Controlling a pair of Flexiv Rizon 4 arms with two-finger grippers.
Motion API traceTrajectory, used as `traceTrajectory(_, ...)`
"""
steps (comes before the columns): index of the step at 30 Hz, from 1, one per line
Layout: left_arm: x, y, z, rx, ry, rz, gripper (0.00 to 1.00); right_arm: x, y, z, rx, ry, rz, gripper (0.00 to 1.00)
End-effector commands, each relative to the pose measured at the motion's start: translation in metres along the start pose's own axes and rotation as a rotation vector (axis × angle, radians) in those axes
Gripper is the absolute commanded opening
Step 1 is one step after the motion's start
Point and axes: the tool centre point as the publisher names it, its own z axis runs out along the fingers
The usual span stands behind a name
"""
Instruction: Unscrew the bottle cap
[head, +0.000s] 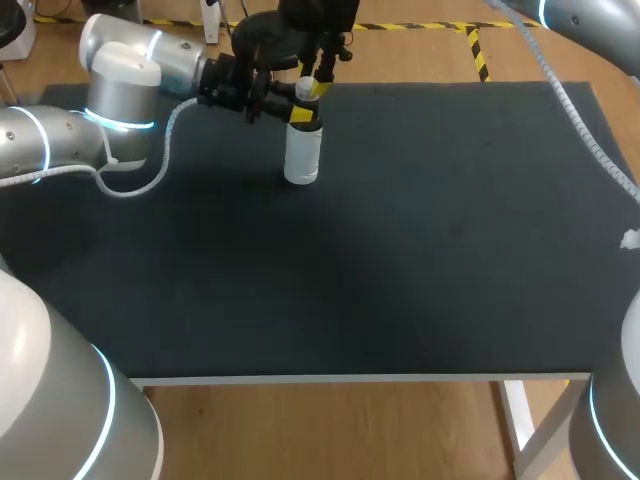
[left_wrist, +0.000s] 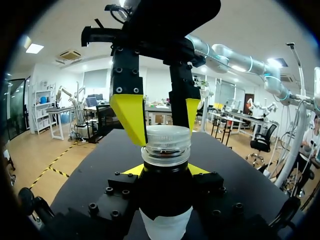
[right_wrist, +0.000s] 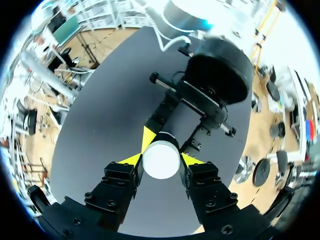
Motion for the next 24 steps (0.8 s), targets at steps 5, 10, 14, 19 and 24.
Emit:
traceTrajectory(5, 0.000, 0.001, 0.002, -0.001, 0.001, 0.000, 0.00, -0.005, -0.002, 0.004, -0.040, 0.008, -0.084, 0.00)
traceTrajectory(10, 0.000, 0.001, 0.002, -0.001, 0.001, 0.000, 0.00, -0.006, -0.003, 0.005, -0.041, 0.004, -0.104, 0.00)
traceTrajectory(14, 0.000, 0.001, 0.002, -0.001, 0.001, 0.000, 0.00, -0.006, -0.004, 0.002, -0.043, -0.017, -0.121, 0.00)
traceTrajectory(19, 0.000, 0.001, 0.002, -0.001, 0.001, 0.000, 0.00, -0.005, -0.004, -0.004, -0.063, -0.029, -0.125, 0.00)
traceTrajectory(24, 0.000, 0.001, 0.002, -0.001, 0.001, 0.000, 0.00, -0.004, -0.003, -0.010, -0.072, -0.033, -0.128, 0.00)
